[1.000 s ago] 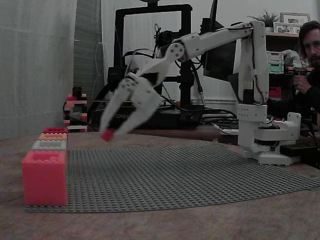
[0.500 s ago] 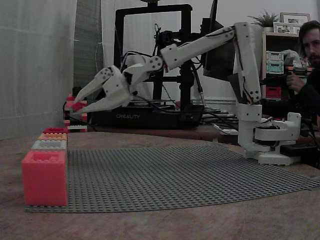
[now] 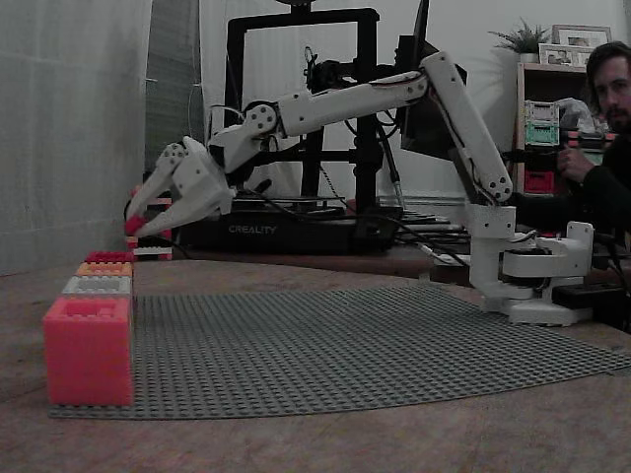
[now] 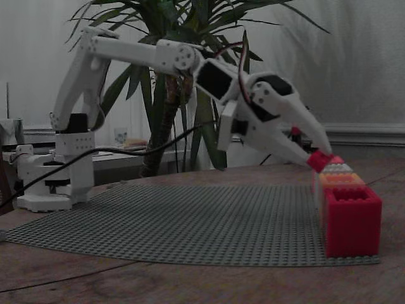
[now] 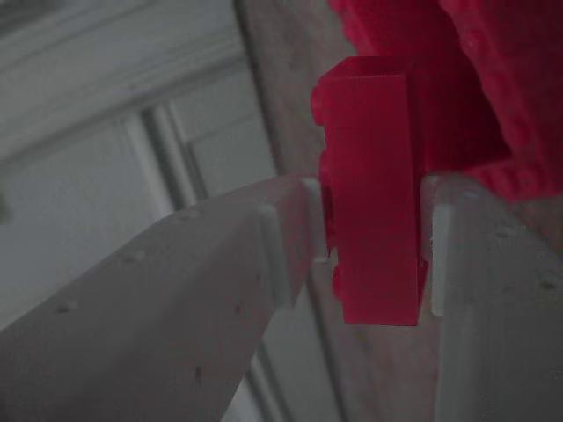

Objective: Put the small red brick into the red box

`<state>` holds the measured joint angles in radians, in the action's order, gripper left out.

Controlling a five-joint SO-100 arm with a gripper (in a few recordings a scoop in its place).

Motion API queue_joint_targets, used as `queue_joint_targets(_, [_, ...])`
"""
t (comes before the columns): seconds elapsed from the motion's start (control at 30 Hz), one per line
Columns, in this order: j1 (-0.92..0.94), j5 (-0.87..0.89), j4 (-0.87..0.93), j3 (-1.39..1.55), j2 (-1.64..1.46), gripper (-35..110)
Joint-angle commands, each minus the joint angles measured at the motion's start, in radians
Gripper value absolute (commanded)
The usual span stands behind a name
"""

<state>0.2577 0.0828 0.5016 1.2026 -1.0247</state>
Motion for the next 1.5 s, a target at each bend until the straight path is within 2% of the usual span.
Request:
queue_joint_targets(0.0, [0.032,0.023,0.008,-0.158,-0.002,0])
queue_joint_targets(0.17, [0.032,0.035,-0.002,-0.262,0.083,0])
queue_joint_targets(0.4, [0.02,0.026,0.077,-0.426,0.195,0])
queue_joint_targets(0.47, [0.02,0.029,0.089,-0.44,0.202,1])
queue_joint_targets(0.57, [0.02,0.032,0.092,-0.442,0.206,11])
queue_joint_targets(0.67, [0.018,0.029,0.095,-0.442,0.206,14])
queue_joint_targets(0.97, [0.017,0.031,0.104,-0.43,0.192,11])
queue_joint_targets(1.07, [0.017,0.037,0.118,-0.344,0.094,0])
queue_joint_targets(1.23, [-0.015,0.017,0.204,-0.095,-0.222,0])
queue_joint_targets(1.47, [-0.176,-0.192,0.43,0.399,-0.67,0])
